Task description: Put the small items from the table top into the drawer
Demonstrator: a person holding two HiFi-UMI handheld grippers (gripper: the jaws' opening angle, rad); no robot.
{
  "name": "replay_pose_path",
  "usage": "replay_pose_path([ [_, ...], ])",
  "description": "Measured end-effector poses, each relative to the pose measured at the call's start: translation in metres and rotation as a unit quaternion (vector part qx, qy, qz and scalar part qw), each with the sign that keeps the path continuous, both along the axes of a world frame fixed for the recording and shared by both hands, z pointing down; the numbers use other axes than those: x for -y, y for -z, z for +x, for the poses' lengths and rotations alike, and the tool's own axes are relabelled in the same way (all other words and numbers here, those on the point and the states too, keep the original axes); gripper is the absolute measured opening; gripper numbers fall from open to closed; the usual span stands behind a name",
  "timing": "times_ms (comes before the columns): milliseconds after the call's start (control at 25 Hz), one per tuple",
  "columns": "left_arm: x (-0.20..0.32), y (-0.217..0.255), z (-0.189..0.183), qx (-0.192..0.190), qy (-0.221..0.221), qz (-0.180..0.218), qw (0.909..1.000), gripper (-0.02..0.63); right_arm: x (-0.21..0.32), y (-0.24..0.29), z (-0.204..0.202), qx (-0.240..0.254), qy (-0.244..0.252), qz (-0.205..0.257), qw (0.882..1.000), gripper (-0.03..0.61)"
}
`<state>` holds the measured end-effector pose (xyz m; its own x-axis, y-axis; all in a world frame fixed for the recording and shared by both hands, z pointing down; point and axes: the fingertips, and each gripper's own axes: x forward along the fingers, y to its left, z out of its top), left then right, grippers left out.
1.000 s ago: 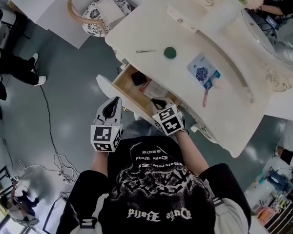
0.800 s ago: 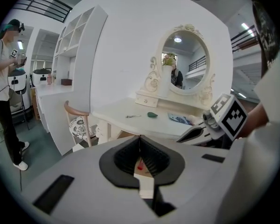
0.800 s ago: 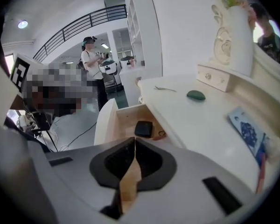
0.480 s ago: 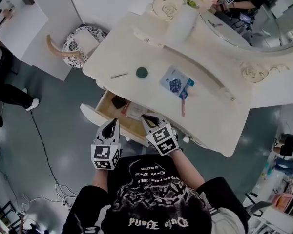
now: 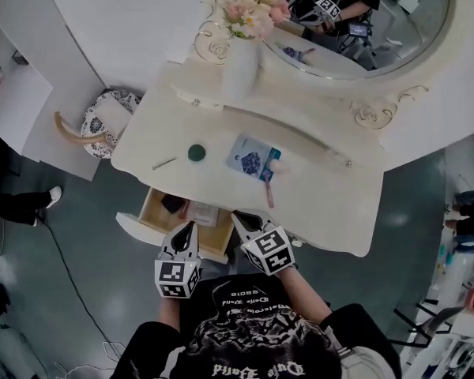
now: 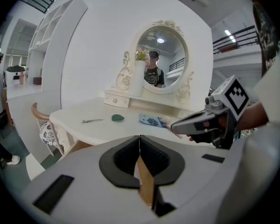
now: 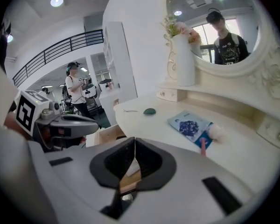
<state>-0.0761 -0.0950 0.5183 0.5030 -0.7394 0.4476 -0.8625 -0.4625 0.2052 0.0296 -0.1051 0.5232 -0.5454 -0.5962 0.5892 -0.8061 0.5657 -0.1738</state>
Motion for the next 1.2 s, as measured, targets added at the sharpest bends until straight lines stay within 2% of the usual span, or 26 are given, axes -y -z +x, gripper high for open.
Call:
replay_pose_path([
  [200, 0.006, 0.000, 0.023, -0.002, -0.026, 0.000, 0.9997, 0.017, 0.003, 0.004, 0.035, -0.022, -0.033, 0.011, 0.999, 0.012],
  [600, 0.014, -0.001, 0.051, -0.001, -0.063, -0.006, 0.9980, 0.017, -0.001, 0.001, 0.075, -0.026, -0.101, 0.018, 0.994, 0.011],
  [880, 0.022, -0.004, 0.055, 0.001, -0.070, -0.007, 0.9975, 0.017, 0.000, 0.001, 0.100, -0.030, -0.133, 0.032, 0.990, 0.009],
  [1200, 0.024, -0.006, 0.059, 0.001, -0.070, -0.008, 0.9975, 0.017, 0.002, 0.002, 0.117, -0.052, -0.144, 0.050, 0.987, 0.009],
])
